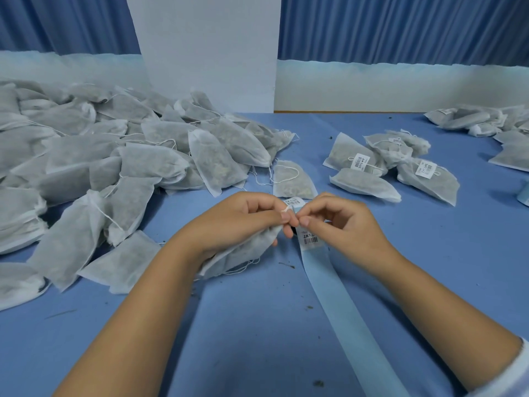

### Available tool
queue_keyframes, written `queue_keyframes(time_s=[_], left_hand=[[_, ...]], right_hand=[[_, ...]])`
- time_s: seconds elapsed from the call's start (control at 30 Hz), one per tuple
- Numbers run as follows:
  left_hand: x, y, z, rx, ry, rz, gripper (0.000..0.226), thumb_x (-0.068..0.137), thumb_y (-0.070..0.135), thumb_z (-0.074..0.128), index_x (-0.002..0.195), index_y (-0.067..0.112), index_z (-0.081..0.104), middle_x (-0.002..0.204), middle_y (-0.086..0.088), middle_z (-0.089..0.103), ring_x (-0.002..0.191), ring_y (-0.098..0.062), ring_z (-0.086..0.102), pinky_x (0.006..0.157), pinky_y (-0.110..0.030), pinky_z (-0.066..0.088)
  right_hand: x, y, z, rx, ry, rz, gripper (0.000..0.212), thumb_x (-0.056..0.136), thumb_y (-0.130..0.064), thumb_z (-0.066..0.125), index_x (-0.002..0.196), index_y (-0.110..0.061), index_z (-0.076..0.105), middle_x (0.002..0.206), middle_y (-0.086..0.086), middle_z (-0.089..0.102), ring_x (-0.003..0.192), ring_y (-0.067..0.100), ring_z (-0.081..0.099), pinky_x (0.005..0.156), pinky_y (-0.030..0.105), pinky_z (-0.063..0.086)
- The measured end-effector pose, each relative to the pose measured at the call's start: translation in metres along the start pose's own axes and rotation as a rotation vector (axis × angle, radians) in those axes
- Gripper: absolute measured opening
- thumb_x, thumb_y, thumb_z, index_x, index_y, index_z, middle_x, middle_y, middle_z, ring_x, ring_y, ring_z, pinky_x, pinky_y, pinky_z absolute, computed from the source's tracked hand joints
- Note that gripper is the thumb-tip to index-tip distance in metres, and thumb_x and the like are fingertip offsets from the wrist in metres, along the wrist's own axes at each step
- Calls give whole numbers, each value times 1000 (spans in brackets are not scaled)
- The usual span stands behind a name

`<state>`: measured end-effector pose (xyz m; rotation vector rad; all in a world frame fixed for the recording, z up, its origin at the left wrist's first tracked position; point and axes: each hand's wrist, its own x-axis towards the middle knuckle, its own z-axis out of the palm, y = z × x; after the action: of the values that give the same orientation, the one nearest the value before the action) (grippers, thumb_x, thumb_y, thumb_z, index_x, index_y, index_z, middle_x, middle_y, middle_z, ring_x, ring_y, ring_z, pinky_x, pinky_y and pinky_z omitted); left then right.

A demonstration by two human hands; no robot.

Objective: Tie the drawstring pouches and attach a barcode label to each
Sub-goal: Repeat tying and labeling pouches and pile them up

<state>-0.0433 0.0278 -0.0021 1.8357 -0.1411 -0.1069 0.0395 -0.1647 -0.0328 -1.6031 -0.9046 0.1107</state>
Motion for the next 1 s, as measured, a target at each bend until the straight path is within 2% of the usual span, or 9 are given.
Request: queue_keyframes(time_s=[0.1,0.23,0.3,0.4,0.47,0.57,0.7,0.83,1.0], left_hand=[[0,2,1,-13,-9,-1,17,91,31,62,83,29,77,86,7,74,75,0,64,70,-12,49],[0,2,2,8,-15,-20,24,96,23,61,78,29,76,87,4,75,76,-1,65,72,-13,49],[1,3,3,7,-3,-35,25,96,22,61,77,28,76,87,4,75,77,-2,66,73,-14,50],[2,2,2,58,73,-54,19,94,24,63,81,24,77,88,7,76,79,-3,67,74,-12,49],[5,-1,1,142,151,-10,13,91,23,67,83,24,78,99,9,74,91,-2,67,86,-14,47],[8,-4,2,189,265,42,11,85,22,75,76,27,78,106,17,70,100,0,65,91,-15,45],[11,-7,0,169,325,34,10,83,19,77,75,23,77,96,14,74,100,-21,67,95,-33,49],[10,-6,1,200,306,32,9,83,18,77,74,20,77,93,11,74,95,-14,68,94,-33,50],[10,-5,4,268,308,8,7,83,22,77,77,18,77,92,7,74,94,-13,68,97,-38,51]], right_hand=[[-2,0,3,-24,-38,16,12,85,0,71,92,-10,75,87,15,65,74,34,54,67,22,44],[-2,-1,5,39,-55,52,6,85,-4,71,89,-8,74,83,12,68,71,27,52,67,26,44],[-2,-2,6,66,-66,71,2,86,-5,70,85,-7,70,80,16,68,69,21,51,64,22,42],[-2,-1,7,65,-53,99,18,88,5,64,78,-9,64,66,0,61,59,9,47,57,15,39],[-1,0,7,35,-29,116,22,88,7,62,76,-11,63,60,-12,53,55,5,45,57,16,39],[-1,2,8,0,-15,138,23,88,5,61,75,-14,63,60,-10,54,57,9,47,61,24,42],[-2,1,9,54,-12,129,13,84,-5,70,83,-14,60,70,-2,59,64,16,54,64,42,44],[-3,1,14,134,43,66,25,75,-12,76,88,-14,54,83,1,64,68,17,55,57,40,43],[-4,5,12,-13,69,59,22,84,-4,73,93,-24,69,81,0,67,68,17,56,64,35,49]])
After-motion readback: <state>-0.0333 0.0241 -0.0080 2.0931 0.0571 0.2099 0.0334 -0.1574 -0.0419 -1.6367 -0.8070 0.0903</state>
